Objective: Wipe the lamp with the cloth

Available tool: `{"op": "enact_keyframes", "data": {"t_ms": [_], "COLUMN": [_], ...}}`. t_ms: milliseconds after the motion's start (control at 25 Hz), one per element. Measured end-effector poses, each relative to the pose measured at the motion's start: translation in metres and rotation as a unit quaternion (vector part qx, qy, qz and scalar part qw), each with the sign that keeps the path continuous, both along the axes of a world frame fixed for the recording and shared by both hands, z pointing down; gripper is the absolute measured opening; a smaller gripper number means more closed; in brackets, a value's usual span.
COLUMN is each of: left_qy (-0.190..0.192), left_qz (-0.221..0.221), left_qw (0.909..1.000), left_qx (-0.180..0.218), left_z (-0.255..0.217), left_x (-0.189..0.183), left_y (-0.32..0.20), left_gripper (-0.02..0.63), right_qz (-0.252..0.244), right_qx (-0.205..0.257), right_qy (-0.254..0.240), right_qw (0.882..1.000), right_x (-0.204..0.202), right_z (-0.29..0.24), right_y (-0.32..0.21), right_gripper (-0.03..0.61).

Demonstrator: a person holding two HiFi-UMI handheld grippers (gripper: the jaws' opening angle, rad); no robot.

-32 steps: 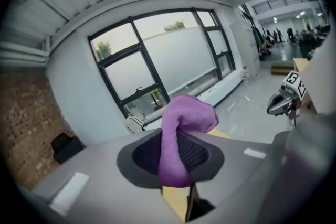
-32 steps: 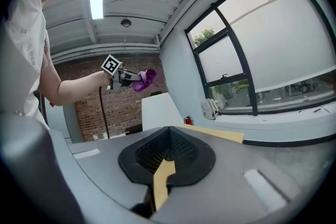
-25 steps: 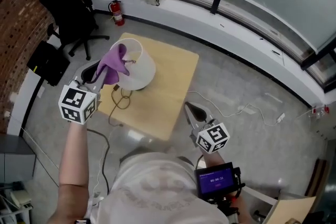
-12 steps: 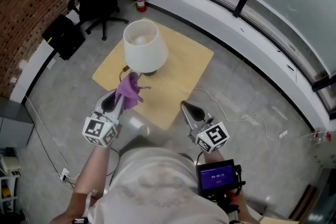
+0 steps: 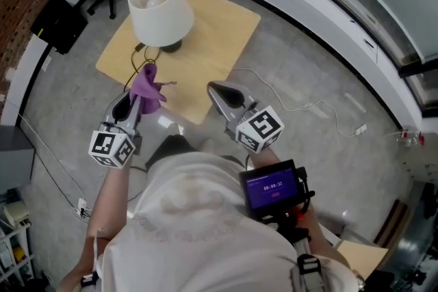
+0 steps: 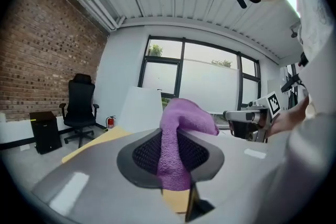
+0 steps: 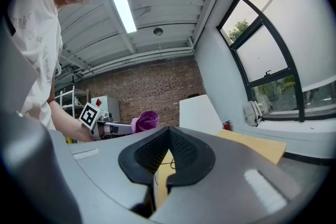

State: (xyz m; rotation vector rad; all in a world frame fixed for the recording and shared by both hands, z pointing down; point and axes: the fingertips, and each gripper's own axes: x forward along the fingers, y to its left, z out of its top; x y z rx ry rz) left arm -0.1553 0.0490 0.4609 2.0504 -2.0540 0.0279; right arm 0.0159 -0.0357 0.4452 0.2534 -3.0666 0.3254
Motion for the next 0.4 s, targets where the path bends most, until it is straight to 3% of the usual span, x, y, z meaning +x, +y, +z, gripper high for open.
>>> {"op": "enact_keyframes", "data": {"t_ms": [400], "left_qy": [0.000], "left_qz": [0.019], "left_qw": [0.9998], "left_qx": [-0.007], "left_z": [0.013], "left_x": [0.011], "left_y": [-0.008], "left_gripper": [0.075], "right_qz": [0.003], "right_qx": [-0.003], "right_qy": [0.006], "right_qw": [1.000], "right_x": [0.003], "right_z": [0.004], "right_y": [0.002], "right_gripper": [0.014]}}
